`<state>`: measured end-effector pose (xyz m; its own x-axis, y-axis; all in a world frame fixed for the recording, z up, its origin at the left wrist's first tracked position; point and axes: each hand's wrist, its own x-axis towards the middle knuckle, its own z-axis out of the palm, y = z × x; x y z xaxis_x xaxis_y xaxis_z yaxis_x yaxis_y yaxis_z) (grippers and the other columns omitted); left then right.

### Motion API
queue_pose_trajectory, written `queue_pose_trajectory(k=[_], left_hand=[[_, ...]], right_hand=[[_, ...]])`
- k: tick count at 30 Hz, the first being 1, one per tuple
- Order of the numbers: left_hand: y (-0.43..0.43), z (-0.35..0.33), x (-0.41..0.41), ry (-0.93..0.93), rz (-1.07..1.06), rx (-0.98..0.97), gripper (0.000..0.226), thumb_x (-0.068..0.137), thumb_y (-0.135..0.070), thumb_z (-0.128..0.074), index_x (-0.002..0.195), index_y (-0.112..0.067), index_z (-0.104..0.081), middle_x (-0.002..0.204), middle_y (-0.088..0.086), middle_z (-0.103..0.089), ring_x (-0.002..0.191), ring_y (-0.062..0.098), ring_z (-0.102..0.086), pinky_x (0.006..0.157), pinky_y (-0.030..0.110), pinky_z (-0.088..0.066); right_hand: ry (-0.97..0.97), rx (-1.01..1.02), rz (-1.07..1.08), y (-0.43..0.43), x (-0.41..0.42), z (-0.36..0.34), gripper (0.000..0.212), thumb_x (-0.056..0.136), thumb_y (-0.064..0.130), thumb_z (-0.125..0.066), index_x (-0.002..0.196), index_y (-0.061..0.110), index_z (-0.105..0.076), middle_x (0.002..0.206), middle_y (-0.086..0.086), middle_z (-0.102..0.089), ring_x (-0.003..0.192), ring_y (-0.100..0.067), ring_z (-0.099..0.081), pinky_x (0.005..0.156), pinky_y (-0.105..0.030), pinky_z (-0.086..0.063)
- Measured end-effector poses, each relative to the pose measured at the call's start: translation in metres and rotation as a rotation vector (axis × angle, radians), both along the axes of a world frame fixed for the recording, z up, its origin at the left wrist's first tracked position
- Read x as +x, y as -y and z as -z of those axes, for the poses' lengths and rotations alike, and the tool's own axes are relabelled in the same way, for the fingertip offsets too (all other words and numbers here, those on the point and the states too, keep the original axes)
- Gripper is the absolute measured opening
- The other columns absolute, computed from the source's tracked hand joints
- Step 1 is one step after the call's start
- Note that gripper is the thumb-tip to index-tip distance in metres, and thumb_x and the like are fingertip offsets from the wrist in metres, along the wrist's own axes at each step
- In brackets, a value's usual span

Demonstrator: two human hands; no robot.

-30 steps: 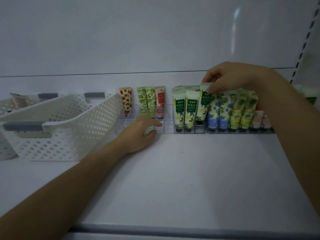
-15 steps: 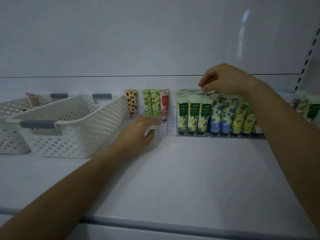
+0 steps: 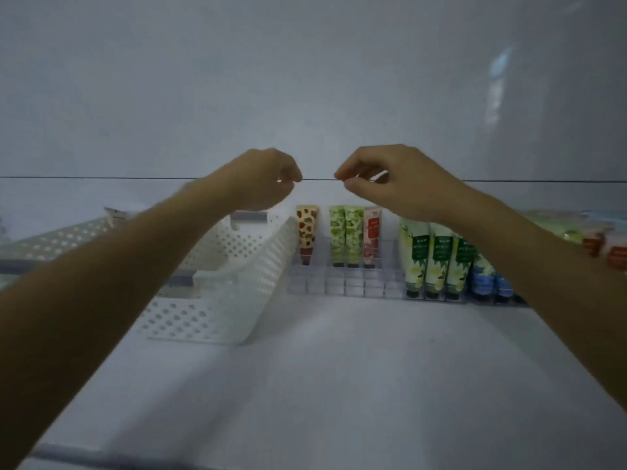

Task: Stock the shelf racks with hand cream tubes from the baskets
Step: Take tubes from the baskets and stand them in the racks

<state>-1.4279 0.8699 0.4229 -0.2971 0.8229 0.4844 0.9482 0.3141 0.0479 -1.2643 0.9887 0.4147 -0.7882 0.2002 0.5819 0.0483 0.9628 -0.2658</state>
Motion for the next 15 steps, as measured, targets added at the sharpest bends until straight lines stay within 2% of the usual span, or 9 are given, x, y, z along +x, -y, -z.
queue_pose_trajectory(k=[6, 8, 10, 15], left_hand=[[0.070, -0.008, -0.091, 0.069, -0.202, -0.110, 0.027, 0.093, -0.009, -0.047, 0.116, -0.011, -0.061, 0.120, 0.009, -0.061, 0.105, 0.023, -0.056, 0.090, 0.027, -0.039], [0.092, -0.005, -0.121, 0.113, -0.247, -0.158, 0.027, 0.092, -0.007, -0.049, 0.115, -0.009, -0.062, 0.117, 0.009, -0.062, 0.097, 0.021, -0.058, 0.089, 0.027, -0.040], [0.110, -0.002, -0.151, 0.151, -0.269, -0.200, 0.026, 0.091, -0.007, -0.050, 0.114, -0.010, -0.061, 0.113, 0.009, -0.064, 0.086, 0.017, -0.057, 0.085, 0.026, -0.041], [0.134, 0.008, -0.210, 0.163, -0.215, -0.322, 0.028, 0.089, -0.009, -0.057, 0.116, -0.014, -0.060, 0.112, 0.002, -0.064, 0.087, 0.012, -0.055, 0.081, 0.021, -0.039]], right_hand=[[0.179, 0.079, -0.124, 0.053, -0.073, -0.001, 0.019, 0.093, 0.028, -0.052, 0.110, 0.028, -0.059, 0.106, 0.013, -0.057, 0.093, -0.001, -0.056, 0.082, -0.016, -0.045], [0.259, 0.102, -0.129, 0.067, -0.103, 0.001, 0.022, 0.093, 0.029, -0.051, 0.114, 0.027, -0.058, 0.109, 0.012, -0.056, 0.097, -0.004, -0.056, 0.084, -0.019, -0.045], [0.313, 0.104, -0.134, 0.078, -0.131, 0.002, 0.023, 0.093, 0.030, -0.051, 0.115, 0.027, -0.058, 0.109, 0.012, -0.056, 0.098, -0.005, -0.056, 0.086, -0.021, -0.046], [0.420, 0.093, -0.124, 0.097, -0.191, 0.001, 0.022, 0.093, 0.034, -0.050, 0.114, 0.031, -0.057, 0.109, 0.013, -0.056, 0.097, -0.004, -0.055, 0.087, -0.026, -0.049]])
